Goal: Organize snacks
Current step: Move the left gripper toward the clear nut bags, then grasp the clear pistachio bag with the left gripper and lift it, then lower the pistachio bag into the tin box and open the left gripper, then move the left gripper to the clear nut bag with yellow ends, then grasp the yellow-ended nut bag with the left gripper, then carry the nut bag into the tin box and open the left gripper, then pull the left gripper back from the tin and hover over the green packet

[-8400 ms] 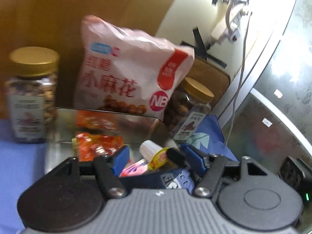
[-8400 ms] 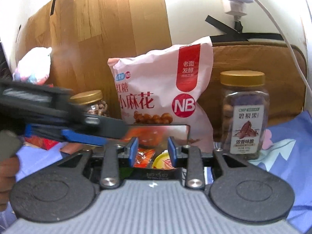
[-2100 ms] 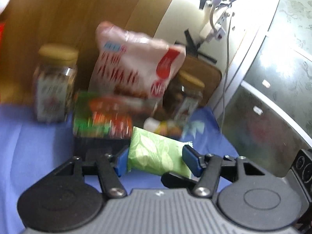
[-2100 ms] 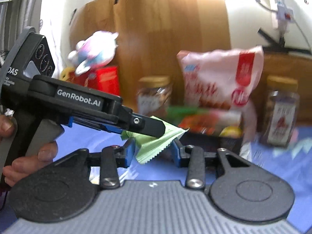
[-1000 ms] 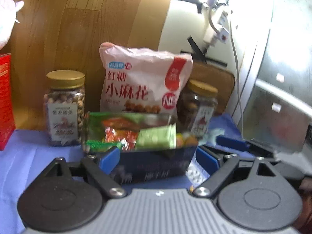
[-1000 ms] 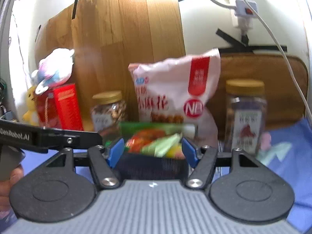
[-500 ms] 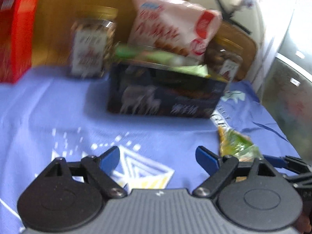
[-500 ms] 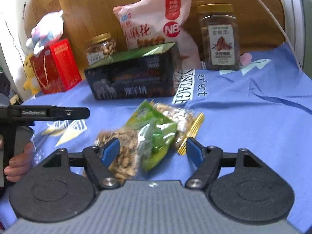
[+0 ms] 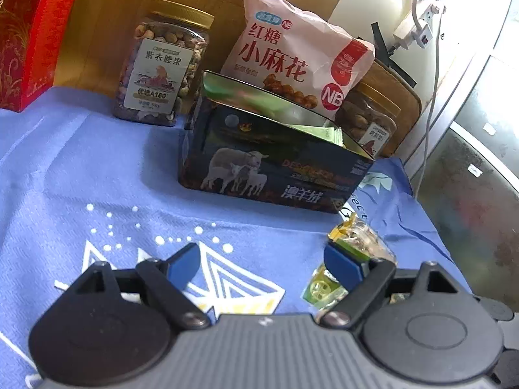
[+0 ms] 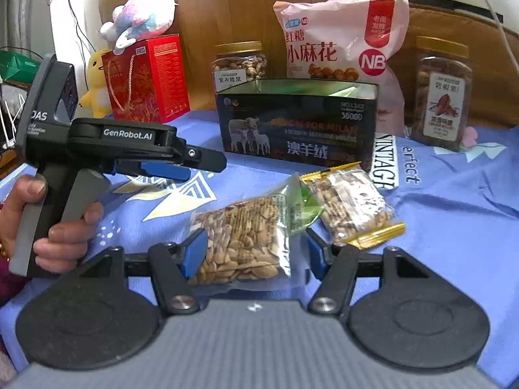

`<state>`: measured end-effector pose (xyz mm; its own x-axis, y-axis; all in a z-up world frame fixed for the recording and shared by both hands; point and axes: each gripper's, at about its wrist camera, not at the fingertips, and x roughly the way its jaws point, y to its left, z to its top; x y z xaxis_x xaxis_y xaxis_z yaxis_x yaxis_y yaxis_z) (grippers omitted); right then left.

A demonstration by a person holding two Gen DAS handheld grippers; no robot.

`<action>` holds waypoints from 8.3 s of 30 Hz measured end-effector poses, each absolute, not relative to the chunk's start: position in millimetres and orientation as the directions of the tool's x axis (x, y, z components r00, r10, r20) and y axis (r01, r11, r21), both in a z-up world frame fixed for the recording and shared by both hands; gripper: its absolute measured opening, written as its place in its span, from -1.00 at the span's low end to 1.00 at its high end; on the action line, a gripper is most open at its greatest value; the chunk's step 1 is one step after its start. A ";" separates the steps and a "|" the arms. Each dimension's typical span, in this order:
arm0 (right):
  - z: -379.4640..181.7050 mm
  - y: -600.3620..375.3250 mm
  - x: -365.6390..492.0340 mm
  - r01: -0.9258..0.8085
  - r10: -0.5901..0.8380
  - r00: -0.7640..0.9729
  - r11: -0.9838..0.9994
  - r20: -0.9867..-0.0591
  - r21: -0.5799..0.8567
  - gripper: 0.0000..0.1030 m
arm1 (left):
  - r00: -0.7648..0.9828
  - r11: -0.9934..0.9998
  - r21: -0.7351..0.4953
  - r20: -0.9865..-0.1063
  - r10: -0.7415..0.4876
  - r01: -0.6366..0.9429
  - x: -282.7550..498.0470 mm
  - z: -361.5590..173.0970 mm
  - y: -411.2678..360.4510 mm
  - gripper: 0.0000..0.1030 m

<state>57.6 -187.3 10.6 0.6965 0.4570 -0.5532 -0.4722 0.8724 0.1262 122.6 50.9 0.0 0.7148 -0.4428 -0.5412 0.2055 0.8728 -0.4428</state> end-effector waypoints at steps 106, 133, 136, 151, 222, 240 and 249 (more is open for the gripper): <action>-5.0 -134.8 53.9 -0.686 0.587 0.596 0.727 -0.548 0.034 0.11 | 0.664 0.820 -0.523 -0.530 -0.527 0.234 65.4 3.4 67.5 0.53; -11.0 -175.3 38.4 -0.500 0.386 0.741 0.864 -0.550 -0.066 0.48 | 0.565 0.827 -0.423 -0.604 -0.562 0.370 83.3 3.8 15.7 0.43; -12.8 -168.2 35.3 -0.532 0.406 0.729 0.843 -0.551 -0.082 0.45 | 0.564 0.826 -0.436 -0.604 -0.563 0.358 87.7 3.9 17.1 0.43; 15.6 -160.5 48.4 -0.553 0.477 0.760 0.831 -0.442 -0.055 -0.38 | 0.636 0.828 -0.412 -0.532 -0.558 0.381 93.9 50.4 25.3 -0.09; 34.1 -191.1 19.9 -0.286 0.366 0.878 0.918 -0.310 0.273 0.29 | 0.826 0.998 -0.009 -0.561 -0.055 0.061 51.3 53.4 4.1 0.59; 46.8 -186.0 -1.5 -0.269 0.350 0.904 0.912 -0.244 0.309 0.57 | 0.867 0.999 0.046 -0.498 0.007 0.019 24.6 58.3 5.0 0.89; 43.2 -188.9 1.3 -0.254 0.348 0.901 0.907 -0.257 0.338 0.61 | 0.861 0.999 0.044 -0.509 0.012 0.013 28.4 55.4 7.0 0.95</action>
